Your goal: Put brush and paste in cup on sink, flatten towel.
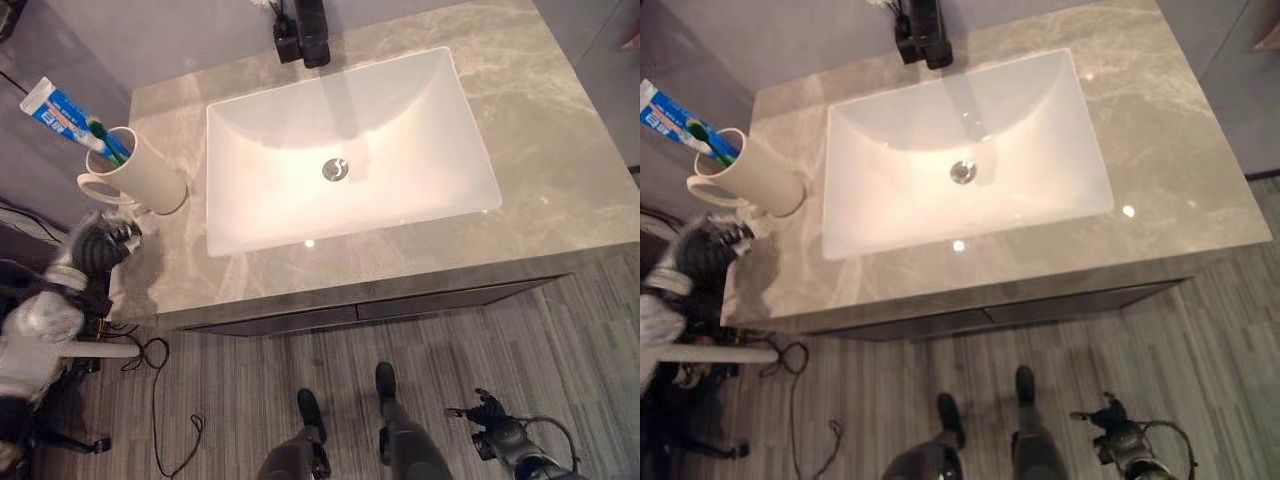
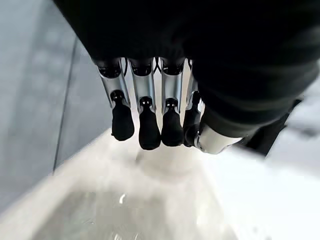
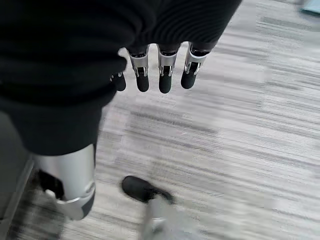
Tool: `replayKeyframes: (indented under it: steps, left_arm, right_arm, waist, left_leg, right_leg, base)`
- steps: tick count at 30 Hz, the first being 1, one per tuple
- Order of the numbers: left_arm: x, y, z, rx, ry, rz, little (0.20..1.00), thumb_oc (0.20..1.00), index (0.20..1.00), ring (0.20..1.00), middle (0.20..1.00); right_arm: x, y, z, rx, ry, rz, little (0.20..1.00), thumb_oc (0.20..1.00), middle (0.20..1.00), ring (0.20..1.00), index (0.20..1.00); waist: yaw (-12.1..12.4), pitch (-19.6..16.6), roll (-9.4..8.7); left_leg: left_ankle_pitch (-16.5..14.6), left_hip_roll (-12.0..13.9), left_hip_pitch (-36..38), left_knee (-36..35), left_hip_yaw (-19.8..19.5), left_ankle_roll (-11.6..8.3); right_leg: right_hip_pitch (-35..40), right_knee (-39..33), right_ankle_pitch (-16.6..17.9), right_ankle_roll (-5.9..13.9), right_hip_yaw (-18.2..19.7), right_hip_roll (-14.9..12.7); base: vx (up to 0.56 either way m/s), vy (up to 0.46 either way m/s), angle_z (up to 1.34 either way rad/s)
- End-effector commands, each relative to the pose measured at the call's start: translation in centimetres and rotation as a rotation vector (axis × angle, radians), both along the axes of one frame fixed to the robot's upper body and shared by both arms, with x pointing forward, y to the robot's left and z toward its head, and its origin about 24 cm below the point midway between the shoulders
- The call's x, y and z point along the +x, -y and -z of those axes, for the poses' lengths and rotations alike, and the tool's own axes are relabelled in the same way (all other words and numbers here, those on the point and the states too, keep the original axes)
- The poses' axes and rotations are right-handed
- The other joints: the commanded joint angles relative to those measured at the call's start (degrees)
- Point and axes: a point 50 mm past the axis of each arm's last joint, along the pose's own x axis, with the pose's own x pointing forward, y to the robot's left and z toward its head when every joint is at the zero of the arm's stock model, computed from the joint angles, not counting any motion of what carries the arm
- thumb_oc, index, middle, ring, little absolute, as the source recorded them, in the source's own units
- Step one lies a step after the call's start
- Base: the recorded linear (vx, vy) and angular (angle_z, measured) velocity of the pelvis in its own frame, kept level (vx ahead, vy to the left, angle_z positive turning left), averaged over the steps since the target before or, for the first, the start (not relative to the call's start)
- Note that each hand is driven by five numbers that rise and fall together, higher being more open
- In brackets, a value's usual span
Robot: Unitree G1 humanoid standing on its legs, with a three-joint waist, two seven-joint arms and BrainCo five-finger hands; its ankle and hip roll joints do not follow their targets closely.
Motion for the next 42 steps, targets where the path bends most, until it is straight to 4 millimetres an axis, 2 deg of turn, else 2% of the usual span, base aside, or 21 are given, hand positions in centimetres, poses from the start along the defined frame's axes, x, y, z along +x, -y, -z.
replayKeyframes:
  steps: [1,8,13,17,18,22,25,27,31,34,37,38,40,42]
  left_arm:
    - [-0.3,-2.0,0.2,0.018,-0.024,-0.085,0.2,0.2,0.2,0.2,0.2]
    - [-0.9,-2.4,3.2,-0.006,-0.146,-0.092,0.2,0.2,0.2,0.2,0.2]
    - [-0.8,-2.2,4.0,0.002,-0.193,-0.076,0.2,0.2,0.2,0.2,0.2]
    - [-0.8,-1.3,3.7,0.016,-0.194,-0.029,0.2,0.2,0.2,0.2,0.2]
    - [-0.7,-0.7,3.3,0.024,-0.184,0.001,0.2,0.2,0.2,0.2,0.2]
    - [-0.5,-0.4,3.2,0.051,-0.192,0.011,0.2,0.2,0.2,0.2,0.2]
    - [-0.4,-0.2,2.3,0.095,-0.186,0.029,0.2,0.2,0.2,0.2,0.2]
    - [-0.5,0.4,-0.3,0.152,-0.115,0.062,0.2,0.2,0.2,0.2,0.2]
    - [-0.9,0.6,-1.3,0.127,-0.064,0.066,0.2,0.2,0.2,0.2,0.2]
    - [-0.7,1.0,-1.4,0.112,-0.035,0.079,0.2,0.2,0.2,0.2,0.2]
    - [-0.1,1.4,-2.6,0.107,0.029,0.084,0.2,0.2,0.2,0.2,0.2]
    - [0.4,2.8,-4.3,0.14,0.077,0.153,0.2,0.2,0.2,0.2,0.2]
    - [1.3,4.6,-5.9,0.188,0.098,0.237,0.2,0.2,0.2,0.2,0.2]
    - [1.8,5.5,-6.7,0.204,0.115,0.28,0.2,0.2,0.2,0.2,0.2]
  right_arm:
    - [0.6,-1.0,0.2,0.02,0.026,-0.005,1.0,1.0,1.0,1.0,1.0]
    - [-0.2,0.1,0.1,-0.005,0.007,0.02,1.0,1.0,1.0,1.0,1.0]
    - [-0.3,0.3,0.0,-0.01,0.01,0.018,1.0,1.0,1.0,1.0,1.0]
    - [-0.6,0.4,0.0,-0.019,-0.003,0.016,1.0,1.0,1.0,1.0,1.0]
    - [-0.8,0.5,0.1,-0.021,-0.012,0.017,1.0,1.0,1.0,1.0,1.0]
    - [-1.1,0.5,0.2,-0.014,-0.024,0.023,1.0,1.0,1.0,1.0,1.0]
    - [-1.5,0.4,0.5,-0.001,-0.037,0.028,1.0,1.0,1.0,1.0,1.0]
    - [-2.9,0.2,1.1,0.001,-0.1,0.025,1.0,1.0,1.0,1.0,1.0]
    - [-3.9,0.1,1.5,0.01,-0.143,0.03,1.0,1.0,1.0,1.0,1.0]
    - [-3.7,0.0,1.4,0.013,-0.137,0.027,1.0,1.0,1.0,1.0,1.0]
    - [-3.9,0.4,1.3,0.003,-0.154,0.01,1.0,1.0,1.0,1.0,1.0]
    - [-4.8,1.1,1.2,0.014,-0.154,0.055,1.0,1.0,1.0,1.0,1.0]
    - [-6.0,1.5,1.4,0.041,-0.162,0.11,1.0,1.0,1.0,1.0,1.0]
    - [-6.6,1.5,1.5,0.056,-0.174,0.12,1.0,1.0,1.0,1.0,1.0]
  waist:
    - [-0.92,-1.61,-2.29]
    - [-0.77,-2.34,-2.24]
    - [-0.88,-2.69,-2.07]
    - [-0.72,-3.64,-2.14]
    - [-0.6,-4.25,-2.44]
    - [-0.66,-5.3,-3.4]
    - [-0.5,-6.03,-4.13]
    - [0.03,-6.62,-4.43]
    - [0.24,-7.36,-4.74]
    - [0.5,-7.41,-4.87]
    - [0.85,-7.24,-4.84]
    - [0.87,-7.01,-4.7]
    - [1.18,-6.88,-4.75]
    - [1.47,-6.97,-4.75]
  left_leg:
    - [1.17,1.17,-1.28,0.39,-1.99,-2.51]
    - [0.82,1.2,0.32,0.39,-2.1,-2.43]
    - [0.49,1.15,1.26,0.39,-1.99,-2.36]
    - [0.12,1.15,2.55,0.39,-2.23,-2.33]
    - [-0.08,1.19,3.13,0.39,-2.56,-2.25]
    - [-0.39,1.45,4.64,0.39,-3.02,-2.18]
    - [-0.46,1.44,5.05,0.39,-3.01,-2.03]
    - [-0.7,1.49,5.55,0.39,-3.02,-1.86]
    - [-0.72,1.5,6.19,0.39,-3.2,-1.79]
    - [-0.79,1.29,6.52,0.39,-3.75,-1.64]
    - [-0.81,1.06,7.02,0.39,-4.45,-1.3]
    - [-0.91,0.85,7.32,0.39,-5.13,-1.07]
    - [-0.99,0.62,7.58,0.39,-6.01,-0.96]
    - [-0.99,0.51,7.57,0.39,-6.47,-0.92]
  right_leg:
    - [2.68,0.05,-4.17,4.68,2.48,-4.07]
    - [4.42,0.05,-4.82,4.79,1.99,-4.22]
    - [5.43,0.05,-4.99,4.89,1.79,-4.33]
    - [6.91,0.05,-5.3,4.85,1.36,-4.43]
    - [7.67,0.05,-5.48,4.87,0.96,-4.4]
    - [9.83,0.05,-5.91,4.76,-0.04,-4.27]
    - [10.41,0.05,-5.93,4.85,-0.28,-4.18]
    - [10.89,0.05,-5.9,5.03,-0.21,-4.27]
    - [11.71,0.05,-6.16,4.87,-0.42,-4.24]
    - [12.22,0.05,-6.39,5.0,-0.6,-4.45]
    - [13.3,0.05,-6.65,5.31,-1.38,-4.84]
    - [14.05,0.05,-6.75,5.46,-2.08,-5.01]
    - [15.13,0.05,-6.88,5.54,-3.48,-5.17]
    - [15.5,0.05,-6.91,5.65,-4.19,-5.24]
  base:
    - [0.0,0.0,0.0]
    - [0.0,0.0,0.0]
    - [0.0,0.0,0.0]
    - [-0.01,0.0,0.01]
    - [-0.02,-0.01,0.07]
    - [-0.02,-0.005,0.19]
    - [-0.02,0.014,0.06]
    - [0.0,0.0,0.0]
    - [0.0,0.0,0.0]
    - [-0.03,0.006,0.01]
    - [-0.02,0.001,0.1]
    - [0.01,-0.007,0.18]
    - [0.02,-0.017,0.16]
    - [0.02,-0.008,0.48]
